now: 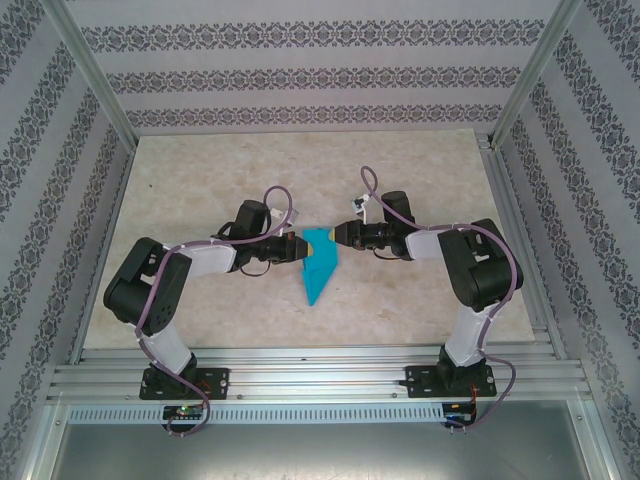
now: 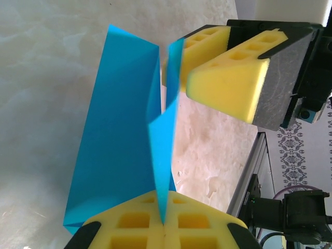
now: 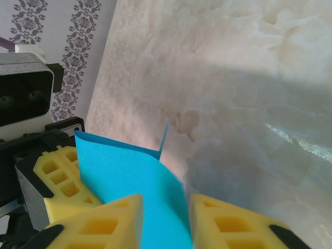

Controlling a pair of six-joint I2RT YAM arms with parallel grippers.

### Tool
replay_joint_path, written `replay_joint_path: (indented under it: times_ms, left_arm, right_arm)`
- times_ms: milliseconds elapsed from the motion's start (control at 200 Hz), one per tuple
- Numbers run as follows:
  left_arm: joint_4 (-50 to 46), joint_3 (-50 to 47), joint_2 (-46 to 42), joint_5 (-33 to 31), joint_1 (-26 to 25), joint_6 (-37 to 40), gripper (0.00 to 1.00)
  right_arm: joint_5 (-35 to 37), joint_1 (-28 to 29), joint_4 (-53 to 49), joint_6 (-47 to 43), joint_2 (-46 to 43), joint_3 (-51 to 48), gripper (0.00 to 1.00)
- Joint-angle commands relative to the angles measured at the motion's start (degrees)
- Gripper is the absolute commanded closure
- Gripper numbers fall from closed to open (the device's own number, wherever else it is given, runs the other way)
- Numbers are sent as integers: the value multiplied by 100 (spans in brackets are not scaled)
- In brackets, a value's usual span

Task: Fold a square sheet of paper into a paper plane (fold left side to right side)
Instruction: Fold the wing for the fifth time at the center of the table.

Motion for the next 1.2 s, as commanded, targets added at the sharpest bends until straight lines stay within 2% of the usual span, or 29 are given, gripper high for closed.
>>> replay_joint_path:
  times_ms: [0, 140, 225, 300, 380, 555, 679, 829, 1004, 1199]
  left_arm:
    - [-16, 76, -7, -88, 55, 239, 100]
    - [-186, 83, -3, -261, 56, 297, 96]
    - [-503, 108, -146, -544, 55, 472, 82]
    - [-1013, 170, -410, -965, 57, 751, 64]
    - [-1694, 264, -799, -1617, 61, 1081, 51]
    - [-2767, 216, -1974, -2811, -10, 1592, 35]
    - [-3295, 77, -2721, -3404, -504, 1909, 32]
    - [-3448, -213, -2959, -3880, -1363, 1879, 32]
    - [-3190, -164, -2425, -4288, -2102, 1752, 32]
    - [-3066, 279, -1563, -4775, -2350, 1866, 30]
  right_arm:
    - [27, 39, -48, -134, -52, -50, 78]
    - [103, 33, -220, -110, -95, -35, 93]
    - [291, 42, -478, -87, -207, -14, 100]
    - [439, 51, -699, 31, -307, 15, 100]
    - [608, 89, -955, 212, -433, 56, 100]
    - [1032, 243, -1863, 319, -490, 360, 100]
    - [1192, 265, -2312, 563, -433, 614, 100]
    - [1274, 296, -2715, 817, -452, 900, 100]
    - [1422, 418, -3298, 921, -392, 1327, 100]
    - [1536, 480, -3686, 1069, -264, 1644, 100]
